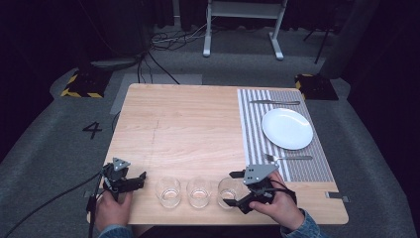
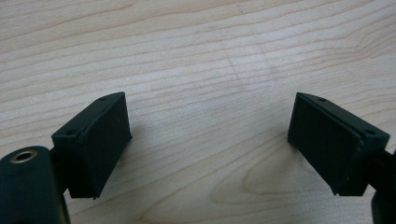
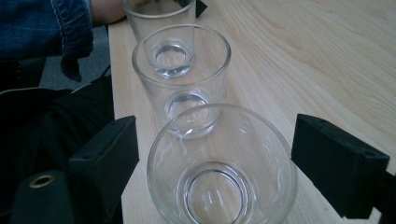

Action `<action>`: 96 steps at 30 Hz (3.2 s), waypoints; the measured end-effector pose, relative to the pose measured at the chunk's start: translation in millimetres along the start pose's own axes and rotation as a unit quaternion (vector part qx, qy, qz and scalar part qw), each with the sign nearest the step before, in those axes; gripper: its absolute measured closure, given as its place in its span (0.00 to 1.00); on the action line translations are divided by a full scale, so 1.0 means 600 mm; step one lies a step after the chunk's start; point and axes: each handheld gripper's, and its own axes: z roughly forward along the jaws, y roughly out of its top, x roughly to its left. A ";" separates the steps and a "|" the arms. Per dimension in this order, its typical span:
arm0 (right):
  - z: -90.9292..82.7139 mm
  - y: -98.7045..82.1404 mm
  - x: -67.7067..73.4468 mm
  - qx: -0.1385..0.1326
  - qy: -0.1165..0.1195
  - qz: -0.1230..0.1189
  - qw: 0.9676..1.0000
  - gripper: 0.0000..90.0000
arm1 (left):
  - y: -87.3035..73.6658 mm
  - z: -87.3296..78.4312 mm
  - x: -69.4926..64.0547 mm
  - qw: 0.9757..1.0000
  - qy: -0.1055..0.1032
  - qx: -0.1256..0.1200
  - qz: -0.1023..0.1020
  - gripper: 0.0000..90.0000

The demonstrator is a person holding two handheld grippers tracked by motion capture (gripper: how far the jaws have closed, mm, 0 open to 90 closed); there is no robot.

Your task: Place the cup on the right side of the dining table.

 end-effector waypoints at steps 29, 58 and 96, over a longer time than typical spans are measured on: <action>0.050 -0.033 -0.002 0.046 -0.009 0.003 0.999 0.20 | 0.000 0.000 0.000 1.000 0.000 0.000 0.000 0.15; 0.007 0.012 -0.016 0.098 -0.035 -0.003 0.995 0.20 | 0.000 0.000 0.000 1.000 0.000 0.000 0.000 0.15; -0.078 0.106 -0.169 0.060 -0.109 0.052 0.991 0.20 | 0.000 0.000 0.000 1.000 0.000 0.000 0.000 0.15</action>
